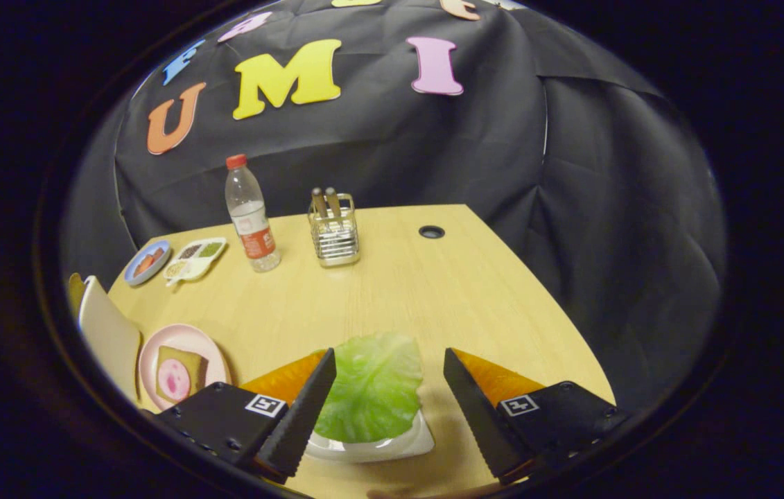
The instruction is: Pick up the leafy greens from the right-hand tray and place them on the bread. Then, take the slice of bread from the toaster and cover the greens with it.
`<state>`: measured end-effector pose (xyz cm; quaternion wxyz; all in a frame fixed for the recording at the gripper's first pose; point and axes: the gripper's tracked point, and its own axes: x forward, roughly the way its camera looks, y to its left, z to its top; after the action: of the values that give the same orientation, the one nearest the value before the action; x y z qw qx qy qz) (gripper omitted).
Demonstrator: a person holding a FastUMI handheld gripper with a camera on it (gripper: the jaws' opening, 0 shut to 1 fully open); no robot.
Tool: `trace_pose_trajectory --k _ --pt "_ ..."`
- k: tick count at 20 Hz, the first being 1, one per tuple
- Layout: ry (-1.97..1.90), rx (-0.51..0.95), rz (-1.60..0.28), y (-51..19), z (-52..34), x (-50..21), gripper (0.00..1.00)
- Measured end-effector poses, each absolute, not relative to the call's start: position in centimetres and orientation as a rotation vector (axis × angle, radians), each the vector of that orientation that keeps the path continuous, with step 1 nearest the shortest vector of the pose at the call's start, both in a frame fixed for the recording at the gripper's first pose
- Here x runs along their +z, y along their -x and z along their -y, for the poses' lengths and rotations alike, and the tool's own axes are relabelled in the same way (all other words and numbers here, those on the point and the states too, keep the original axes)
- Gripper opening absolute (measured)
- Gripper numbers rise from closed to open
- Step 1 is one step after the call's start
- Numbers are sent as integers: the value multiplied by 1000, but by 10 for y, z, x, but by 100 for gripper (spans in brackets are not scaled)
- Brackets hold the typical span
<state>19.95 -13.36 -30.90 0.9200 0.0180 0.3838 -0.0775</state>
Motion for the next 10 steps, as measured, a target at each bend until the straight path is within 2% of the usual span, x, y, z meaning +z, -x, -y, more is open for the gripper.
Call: trace_pose_trajectory --k 6,8,10 --pt "-23 -201 -953 -193 148 -365 96" --pt "-34 -187 -940 -193 145 -365 97" --pt "-6 -191 -940 -193 145 -364 93"
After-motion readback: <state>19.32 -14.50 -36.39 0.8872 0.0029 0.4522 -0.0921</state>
